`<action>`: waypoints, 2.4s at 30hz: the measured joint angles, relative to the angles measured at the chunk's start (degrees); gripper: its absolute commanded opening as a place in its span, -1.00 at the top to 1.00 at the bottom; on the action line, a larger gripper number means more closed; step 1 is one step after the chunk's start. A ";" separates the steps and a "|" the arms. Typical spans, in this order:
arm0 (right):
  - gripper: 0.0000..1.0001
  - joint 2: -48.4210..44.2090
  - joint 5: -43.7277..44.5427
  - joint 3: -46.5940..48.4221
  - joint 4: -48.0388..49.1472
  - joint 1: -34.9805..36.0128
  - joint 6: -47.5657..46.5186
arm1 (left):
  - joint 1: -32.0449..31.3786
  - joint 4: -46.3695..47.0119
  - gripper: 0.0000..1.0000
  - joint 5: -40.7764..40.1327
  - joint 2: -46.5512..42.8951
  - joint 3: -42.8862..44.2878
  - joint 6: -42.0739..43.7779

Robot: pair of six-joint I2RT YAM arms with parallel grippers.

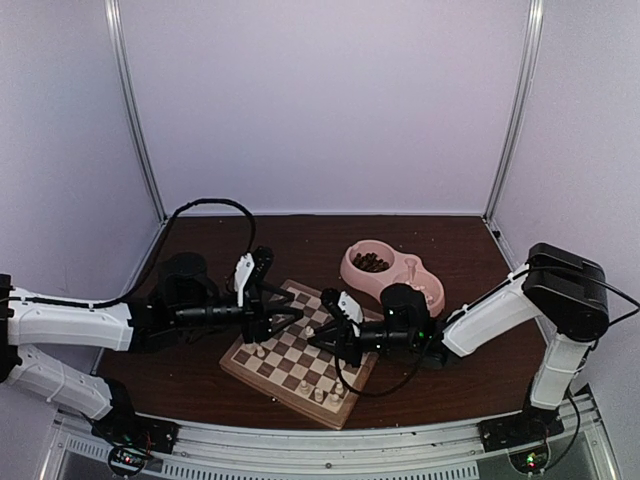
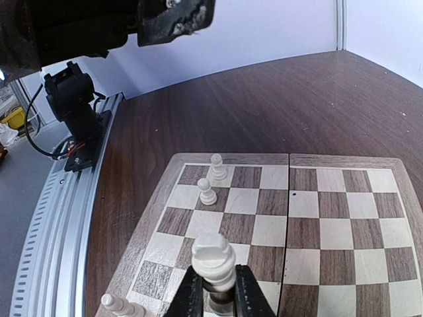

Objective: Set up the chess pieces on the board
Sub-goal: Place the king on the chessboard.

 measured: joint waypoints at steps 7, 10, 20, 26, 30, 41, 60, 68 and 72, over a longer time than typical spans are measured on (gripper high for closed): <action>1.00 1.68 2.73 -0.02 2.12 -0.55 -1.81 | 0.00 -5.57 -0.07 -6.80 -0.46 0.04 0.11; 0.96 2.34 3.82 -0.02 2.34 -0.90 -2.51 | 0.00 -8.50 -0.10 -8.35 -0.92 0.20 0.46; 0.95 4.42 5.77 0.28 1.05 -1.49 -3.34 | 0.00 -13.20 -0.12 -11.19 -1.38 0.50 0.87; 0.88 5.35 7.10 1.68 -1.64 -2.08 -4.22 | 0.00 -13.51 -0.12 -11.37 -1.20 1.25 0.83; 0.79 5.53 7.50 2.05 -2.71 -2.58 -4.26 | 0.00 -13.51 -0.12 -11.37 -1.05 1.49 0.55; 0.65 5.51 7.69 2.05 -4.04 -3.13 -4.26 | 0.00 -15.39 -0.12 -11.30 1.29 3.26 0.02; -0.21 5.33 8.35 2.08 -4.63 -3.32 -4.31 | 0.00 -19.32 -0.33 -11.13 6.12 7.10 1.51; -0.56 -2.64 8.28 2.01 -7.50 -3.58 -4.85 | 0.00 -21.92 -0.59 -12.79 6.56 8.92 2.03; -0.57 -6.64 8.46 1.92 -8.83 -3.61 -4.87 | 0.00 -22.34 -0.94 -13.46 6.62 9.18 2.16</action>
